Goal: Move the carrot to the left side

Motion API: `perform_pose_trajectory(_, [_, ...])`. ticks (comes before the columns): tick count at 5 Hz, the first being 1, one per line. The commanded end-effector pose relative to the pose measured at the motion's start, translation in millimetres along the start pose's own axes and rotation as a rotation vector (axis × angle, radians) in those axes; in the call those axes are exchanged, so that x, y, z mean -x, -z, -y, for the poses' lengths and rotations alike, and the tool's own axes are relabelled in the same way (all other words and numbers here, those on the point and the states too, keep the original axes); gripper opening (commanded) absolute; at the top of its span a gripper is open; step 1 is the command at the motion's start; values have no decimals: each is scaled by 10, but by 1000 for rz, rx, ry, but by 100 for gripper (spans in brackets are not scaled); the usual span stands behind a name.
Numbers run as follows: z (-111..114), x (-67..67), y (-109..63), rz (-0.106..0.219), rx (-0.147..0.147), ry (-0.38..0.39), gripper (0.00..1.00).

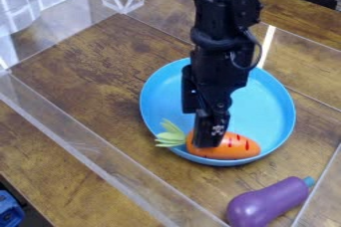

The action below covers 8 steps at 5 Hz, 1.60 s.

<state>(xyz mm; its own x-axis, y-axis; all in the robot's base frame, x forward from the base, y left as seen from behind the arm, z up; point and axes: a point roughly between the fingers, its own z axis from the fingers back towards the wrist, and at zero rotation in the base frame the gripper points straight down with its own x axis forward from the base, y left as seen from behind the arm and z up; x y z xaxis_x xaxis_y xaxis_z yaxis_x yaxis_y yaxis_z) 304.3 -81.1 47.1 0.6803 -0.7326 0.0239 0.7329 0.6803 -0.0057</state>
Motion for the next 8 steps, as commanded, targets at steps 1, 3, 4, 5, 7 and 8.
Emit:
perform_pose_trajectory(1, [-89,5,-73,30,-20,-24,100])
perform_pose_trajectory(3, [-160,-3,-153,44,-38,-51,100])
perform_pose_trajectory(4, [-193,-13,-189,52,-48,-60,100])
perform_pose_trajectory(5, [-163,-87,-128,59,-54,-10,100])
perform_pose_trajectory(7, [-76,-222,23,79,-66,103,100])
perform_pose_trajectory(8, [-41,-267,93,87,-71,136,100])
